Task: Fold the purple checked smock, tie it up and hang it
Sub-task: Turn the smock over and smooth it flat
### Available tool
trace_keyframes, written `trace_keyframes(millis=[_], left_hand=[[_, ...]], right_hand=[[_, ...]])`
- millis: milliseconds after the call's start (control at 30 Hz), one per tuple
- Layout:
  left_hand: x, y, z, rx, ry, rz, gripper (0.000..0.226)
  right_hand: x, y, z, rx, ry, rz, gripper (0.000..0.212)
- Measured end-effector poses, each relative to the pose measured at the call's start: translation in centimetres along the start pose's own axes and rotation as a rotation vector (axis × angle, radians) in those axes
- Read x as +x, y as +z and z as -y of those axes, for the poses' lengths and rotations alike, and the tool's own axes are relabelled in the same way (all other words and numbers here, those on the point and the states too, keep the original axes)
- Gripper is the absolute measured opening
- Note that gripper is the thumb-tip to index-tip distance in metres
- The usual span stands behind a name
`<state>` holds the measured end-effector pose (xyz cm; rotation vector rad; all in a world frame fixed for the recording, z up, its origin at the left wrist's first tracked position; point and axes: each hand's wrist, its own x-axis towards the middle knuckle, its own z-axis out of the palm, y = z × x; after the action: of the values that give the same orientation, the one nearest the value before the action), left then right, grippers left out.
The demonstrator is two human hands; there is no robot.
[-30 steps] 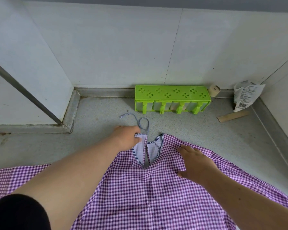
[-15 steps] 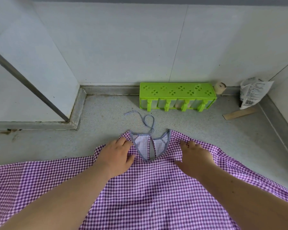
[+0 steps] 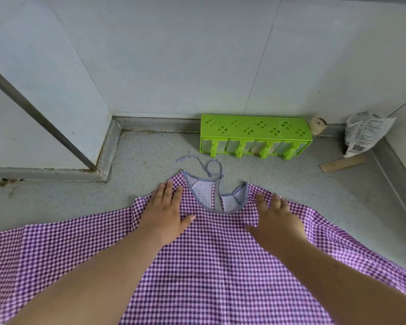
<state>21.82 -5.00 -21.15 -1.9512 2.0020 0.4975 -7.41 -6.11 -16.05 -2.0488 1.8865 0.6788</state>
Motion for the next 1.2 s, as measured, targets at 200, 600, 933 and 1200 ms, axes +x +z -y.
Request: trace_keyframes(millis=[200,600,933,1200], left_hand=[[-0.5,-0.5,-0.3,0.035,0.018,-0.099,0.1],[-2.7,1.9,-1.3,0.014,0.034,0.023,0.125],[-0.7,-0.4,-0.8,0.041,0.015,0.019,0.118],[-5.0,1.6,-0.5,0.032,-0.073,0.083,0.123]], right_hand=[[-0.2,1.5,0.2,0.048,-0.048,0.091,0.13],[4.3,-1.4,-1.8,0.085,-0.033,0.075,0.132],[-0.8,2.4,-0.7,0.072,-0.04,0.146,0.142],[-0.1,1.5,-1.3,0.062,-0.082,0.087,0.14]])
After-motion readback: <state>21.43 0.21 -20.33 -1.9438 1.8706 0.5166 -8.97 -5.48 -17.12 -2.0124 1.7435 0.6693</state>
